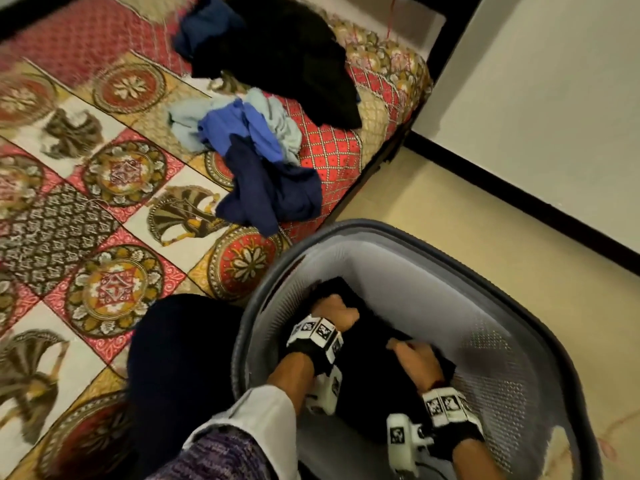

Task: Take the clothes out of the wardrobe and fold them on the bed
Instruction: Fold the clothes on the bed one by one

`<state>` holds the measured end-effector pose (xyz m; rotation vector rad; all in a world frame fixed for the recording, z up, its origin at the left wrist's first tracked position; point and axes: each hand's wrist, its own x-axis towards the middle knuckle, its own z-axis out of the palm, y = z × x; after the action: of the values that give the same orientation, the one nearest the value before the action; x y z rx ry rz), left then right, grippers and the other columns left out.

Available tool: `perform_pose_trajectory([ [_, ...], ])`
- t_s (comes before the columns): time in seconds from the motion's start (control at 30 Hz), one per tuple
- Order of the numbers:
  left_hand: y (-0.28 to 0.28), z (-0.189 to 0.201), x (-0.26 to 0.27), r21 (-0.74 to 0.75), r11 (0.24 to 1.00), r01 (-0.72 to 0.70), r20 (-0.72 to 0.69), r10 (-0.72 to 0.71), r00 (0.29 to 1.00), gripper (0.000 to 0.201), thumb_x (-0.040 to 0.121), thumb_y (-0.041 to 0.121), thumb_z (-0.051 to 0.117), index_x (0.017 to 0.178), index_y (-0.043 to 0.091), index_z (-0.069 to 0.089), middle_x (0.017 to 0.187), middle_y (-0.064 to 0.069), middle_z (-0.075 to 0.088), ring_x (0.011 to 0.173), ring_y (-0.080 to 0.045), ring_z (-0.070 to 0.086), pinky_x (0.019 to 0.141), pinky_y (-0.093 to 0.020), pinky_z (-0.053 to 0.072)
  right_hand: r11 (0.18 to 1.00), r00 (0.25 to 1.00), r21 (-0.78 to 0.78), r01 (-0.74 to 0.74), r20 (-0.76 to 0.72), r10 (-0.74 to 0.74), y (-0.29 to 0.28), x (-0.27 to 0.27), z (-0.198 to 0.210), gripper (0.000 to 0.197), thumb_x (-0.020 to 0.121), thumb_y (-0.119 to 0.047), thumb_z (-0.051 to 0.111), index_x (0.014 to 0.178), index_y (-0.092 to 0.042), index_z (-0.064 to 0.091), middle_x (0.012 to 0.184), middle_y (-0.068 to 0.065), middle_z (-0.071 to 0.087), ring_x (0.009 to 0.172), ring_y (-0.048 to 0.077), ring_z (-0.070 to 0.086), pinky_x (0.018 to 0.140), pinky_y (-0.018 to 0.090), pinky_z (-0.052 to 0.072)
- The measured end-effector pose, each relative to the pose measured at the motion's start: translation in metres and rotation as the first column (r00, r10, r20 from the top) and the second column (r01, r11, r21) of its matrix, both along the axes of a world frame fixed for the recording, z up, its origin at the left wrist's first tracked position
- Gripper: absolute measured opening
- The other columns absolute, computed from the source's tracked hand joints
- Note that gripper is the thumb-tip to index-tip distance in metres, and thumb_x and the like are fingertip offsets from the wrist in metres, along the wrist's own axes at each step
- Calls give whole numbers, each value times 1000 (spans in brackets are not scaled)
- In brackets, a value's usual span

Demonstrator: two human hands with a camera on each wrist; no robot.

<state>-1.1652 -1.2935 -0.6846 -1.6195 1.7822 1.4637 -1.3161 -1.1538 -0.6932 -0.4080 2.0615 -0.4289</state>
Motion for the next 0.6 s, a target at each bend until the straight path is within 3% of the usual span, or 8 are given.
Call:
perform_pose_trajectory([
  [0.07, -7, 31, -9, -24, 1000, -14, -113, 11, 993, 50, 78, 45, 55, 114, 14, 69, 120, -14, 69, 115, -36, 63, 98, -37, 50, 976, 1000, -218, -18, 8, 20, -19, 4, 36, 18, 85, -41, 67, 89, -30, 81, 92, 0, 79, 100, 27, 72, 100, 49, 53],
  [0.13, -17, 71, -13, -55, 998, -33, -304, 15, 953, 43, 73, 44, 52, 100, 18, 73, 108, -7, 74, 106, -29, 68, 96, -39, 53, 921, 998, -384, -59, -16, 58, -45, 12, 81, 23, 96, -20, 65, 82, -30, 80, 84, 0, 78, 89, 25, 74, 90, 46, 57],
  [0.23, -52, 138, 0, -111, 976, -186, -623, 78, 778, 16, 84, 29, 60, 86, 23, 74, 92, -6, 76, 86, -19, 72, 82, -33, 58, 765, 996, -638, -90, -70, 58, -97, 29, 161, 26, 97, -6, 64, 78, -18, 78, 81, 2, 77, 79, 16, 71, 77, 29, 57],
  [0.3, -90, 172, 25, -110, 918, -381, -691, 205, 693, 13, 91, 16, 62, 86, 18, 74, 82, -7, 75, 73, -15, 70, 69, -31, 56, 682, 997, -727, -80, -43, 72, -134, 41, 195, 17, 95, -5, 65, 84, -9, 77, 77, 5, 76, 71, 11, 69, 69, 23, 57],
  [0.4, -157, 175, 84, -244, 685, -686, -644, 414, 643, 14, 80, 28, 63, 80, 18, 72, 78, -1, 73, 73, -21, 69, 69, -36, 56, 645, 982, -744, -173, -77, 174, -205, 69, 213, 9, 93, -10, 69, 89, -9, 77, 76, 4, 75, 67, 11, 69, 63, 23, 56],
  [0.47, -186, 164, 117, -312, 600, -737, -545, 523, 656, 27, 70, 37, 69, 83, 13, 69, 77, -4, 71, 75, -27, 67, 65, -39, 55, 670, 960, -691, -272, -141, 244, -258, 87, 201, 10, 85, -21, 72, 94, -19, 76, 78, -1, 76, 71, 19, 73, 70, 35, 61],
  [0.53, -198, 145, 132, -175, 673, -718, -449, 595, 667, 27, 75, 35, 79, 89, 17, 64, 83, -5, 68, 78, -29, 66, 65, -40, 58, 742, 939, -587, -324, -101, 330, -306, 105, 184, 24, 81, -23, 72, 105, -20, 69, 85, 2, 75, 70, 24, 73, 72, 46, 63],
  [0.6, -212, 97, 136, -66, 793, -606, -343, 552, 760, 37, 72, 45, 81, 95, 27, 59, 90, -2, 64, 82, -29, 65, 73, -40, 58, 791, 895, -466, -397, -4, 447, -336, 128, 169, 14, 85, -12, 71, 95, -13, 61, 89, 11, 72, 74, 29, 72, 74, 50, 63],
])
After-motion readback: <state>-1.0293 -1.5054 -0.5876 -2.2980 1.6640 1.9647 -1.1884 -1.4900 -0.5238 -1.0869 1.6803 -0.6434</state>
